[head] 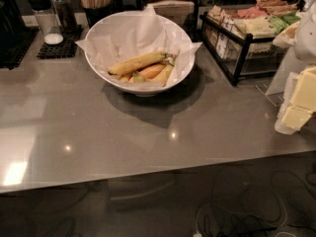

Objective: Pick banana from white bowl

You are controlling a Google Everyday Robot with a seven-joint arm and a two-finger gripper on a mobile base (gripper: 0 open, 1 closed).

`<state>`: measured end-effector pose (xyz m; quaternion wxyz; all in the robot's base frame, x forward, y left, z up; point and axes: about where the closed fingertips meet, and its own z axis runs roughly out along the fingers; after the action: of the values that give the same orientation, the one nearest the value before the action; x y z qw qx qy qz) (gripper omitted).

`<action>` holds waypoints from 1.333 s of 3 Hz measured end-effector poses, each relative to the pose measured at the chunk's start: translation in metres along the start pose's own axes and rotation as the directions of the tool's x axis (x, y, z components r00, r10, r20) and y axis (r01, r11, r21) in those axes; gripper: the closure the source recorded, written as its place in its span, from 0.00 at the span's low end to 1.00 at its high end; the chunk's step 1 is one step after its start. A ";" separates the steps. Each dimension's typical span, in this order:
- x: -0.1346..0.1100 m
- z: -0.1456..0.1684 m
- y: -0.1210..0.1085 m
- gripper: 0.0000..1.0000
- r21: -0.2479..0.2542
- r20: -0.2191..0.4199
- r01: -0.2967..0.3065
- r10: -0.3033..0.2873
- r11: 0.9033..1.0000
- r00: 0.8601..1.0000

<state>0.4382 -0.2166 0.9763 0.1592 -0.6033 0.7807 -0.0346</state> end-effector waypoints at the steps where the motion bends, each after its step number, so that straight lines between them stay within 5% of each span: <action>1: -0.001 -0.001 -0.001 0.00 0.004 0.003 0.001 -0.001 1.000 1.000; 2: -0.033 -0.006 -0.023 0.00 0.018 0.062 0.067 -0.068 0.998 0.996; 3: -0.096 0.001 -0.054 0.00 -0.005 0.145 0.204 -0.201 0.979 0.969; 4: -0.115 -0.009 -0.064 0.00 0.032 0.174 0.222 -0.224 0.974 0.959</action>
Offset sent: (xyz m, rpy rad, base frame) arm 0.0739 0.0674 0.0472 0.0990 -0.0915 0.2240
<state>0.5208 -0.1256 1.0245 0.2264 -0.6872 0.6902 -0.0036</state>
